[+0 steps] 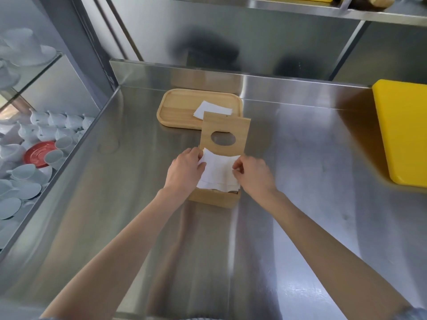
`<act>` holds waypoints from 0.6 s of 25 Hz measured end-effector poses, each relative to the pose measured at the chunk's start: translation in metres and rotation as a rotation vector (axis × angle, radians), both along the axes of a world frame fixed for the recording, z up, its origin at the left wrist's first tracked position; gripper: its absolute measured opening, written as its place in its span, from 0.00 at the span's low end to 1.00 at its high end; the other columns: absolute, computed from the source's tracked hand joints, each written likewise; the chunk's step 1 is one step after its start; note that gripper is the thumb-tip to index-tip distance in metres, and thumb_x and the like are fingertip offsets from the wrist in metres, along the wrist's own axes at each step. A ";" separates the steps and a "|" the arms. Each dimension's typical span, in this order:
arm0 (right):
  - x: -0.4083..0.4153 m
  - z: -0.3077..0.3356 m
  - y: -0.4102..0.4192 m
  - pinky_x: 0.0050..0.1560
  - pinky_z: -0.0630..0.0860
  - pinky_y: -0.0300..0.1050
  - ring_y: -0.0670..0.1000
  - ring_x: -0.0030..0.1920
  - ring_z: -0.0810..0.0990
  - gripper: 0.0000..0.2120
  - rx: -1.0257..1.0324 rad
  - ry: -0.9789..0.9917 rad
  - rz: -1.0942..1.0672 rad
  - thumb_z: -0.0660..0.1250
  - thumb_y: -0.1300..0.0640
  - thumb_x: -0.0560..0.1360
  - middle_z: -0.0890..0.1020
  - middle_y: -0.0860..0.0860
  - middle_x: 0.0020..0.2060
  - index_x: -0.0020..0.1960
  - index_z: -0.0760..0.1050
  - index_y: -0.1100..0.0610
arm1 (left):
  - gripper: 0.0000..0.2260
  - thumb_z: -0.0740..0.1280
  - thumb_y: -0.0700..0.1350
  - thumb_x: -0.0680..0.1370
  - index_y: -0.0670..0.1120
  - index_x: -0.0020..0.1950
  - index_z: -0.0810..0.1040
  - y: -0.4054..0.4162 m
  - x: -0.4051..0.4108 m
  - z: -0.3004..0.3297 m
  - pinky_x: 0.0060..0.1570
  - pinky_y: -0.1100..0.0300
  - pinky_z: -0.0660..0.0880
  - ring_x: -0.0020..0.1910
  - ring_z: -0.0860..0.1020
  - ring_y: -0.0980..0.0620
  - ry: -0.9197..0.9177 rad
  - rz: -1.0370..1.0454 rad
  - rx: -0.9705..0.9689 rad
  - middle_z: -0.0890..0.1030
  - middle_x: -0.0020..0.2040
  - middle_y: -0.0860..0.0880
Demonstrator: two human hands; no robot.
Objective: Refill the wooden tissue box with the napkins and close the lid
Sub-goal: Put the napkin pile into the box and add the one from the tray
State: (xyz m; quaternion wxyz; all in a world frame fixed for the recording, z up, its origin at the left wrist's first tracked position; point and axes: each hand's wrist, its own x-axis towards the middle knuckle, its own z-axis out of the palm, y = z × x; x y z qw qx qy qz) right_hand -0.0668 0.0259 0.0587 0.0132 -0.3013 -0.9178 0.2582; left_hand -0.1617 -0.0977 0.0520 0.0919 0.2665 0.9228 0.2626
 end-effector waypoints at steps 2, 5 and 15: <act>-0.004 0.001 -0.001 0.48 0.74 0.48 0.59 0.55 0.78 0.11 0.083 -0.071 0.047 0.59 0.61 0.77 0.81 0.56 0.54 0.55 0.77 0.58 | 0.09 0.60 0.42 0.79 0.40 0.55 0.74 0.003 -0.001 -0.001 0.43 0.54 0.70 0.50 0.77 0.41 0.084 -0.059 -0.108 0.78 0.53 0.44; -0.009 0.002 -0.002 0.46 0.73 0.48 0.61 0.55 0.78 0.12 0.217 -0.167 0.116 0.57 0.64 0.77 0.81 0.57 0.54 0.55 0.78 0.58 | 0.10 0.58 0.45 0.80 0.43 0.56 0.73 0.005 -0.003 -0.004 0.40 0.56 0.67 0.52 0.77 0.44 0.192 -0.109 -0.274 0.79 0.54 0.46; -0.012 -0.011 0.003 0.44 0.72 0.46 0.60 0.56 0.79 0.14 0.327 -0.262 0.216 0.57 0.64 0.77 0.80 0.54 0.57 0.57 0.77 0.56 | 0.08 0.58 0.42 0.79 0.41 0.54 0.74 0.007 0.005 -0.012 0.39 0.56 0.66 0.51 0.77 0.43 0.187 -0.152 -0.391 0.80 0.53 0.45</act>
